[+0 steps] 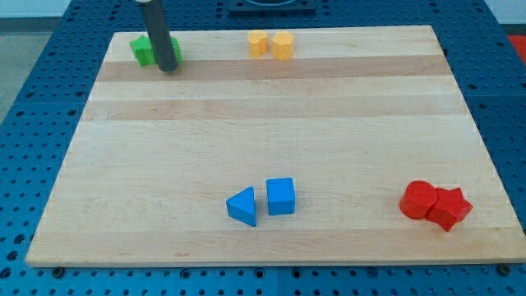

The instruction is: Move your arm towards top left

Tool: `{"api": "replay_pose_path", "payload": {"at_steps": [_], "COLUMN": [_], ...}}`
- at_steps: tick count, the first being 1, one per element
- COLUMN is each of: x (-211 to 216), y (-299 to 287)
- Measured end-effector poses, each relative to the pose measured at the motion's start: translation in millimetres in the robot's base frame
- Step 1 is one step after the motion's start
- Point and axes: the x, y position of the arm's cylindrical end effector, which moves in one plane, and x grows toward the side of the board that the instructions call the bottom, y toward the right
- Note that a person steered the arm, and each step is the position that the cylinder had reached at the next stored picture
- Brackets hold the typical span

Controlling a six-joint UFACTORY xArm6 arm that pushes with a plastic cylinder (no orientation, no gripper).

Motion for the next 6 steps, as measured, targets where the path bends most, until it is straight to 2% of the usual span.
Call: {"api": "replay_pose_path", "payload": {"at_steps": [1, 2, 3, 4, 6], "x": [0, 19, 35, 14, -37], "y": [0, -7, -55, -105, -123]}}
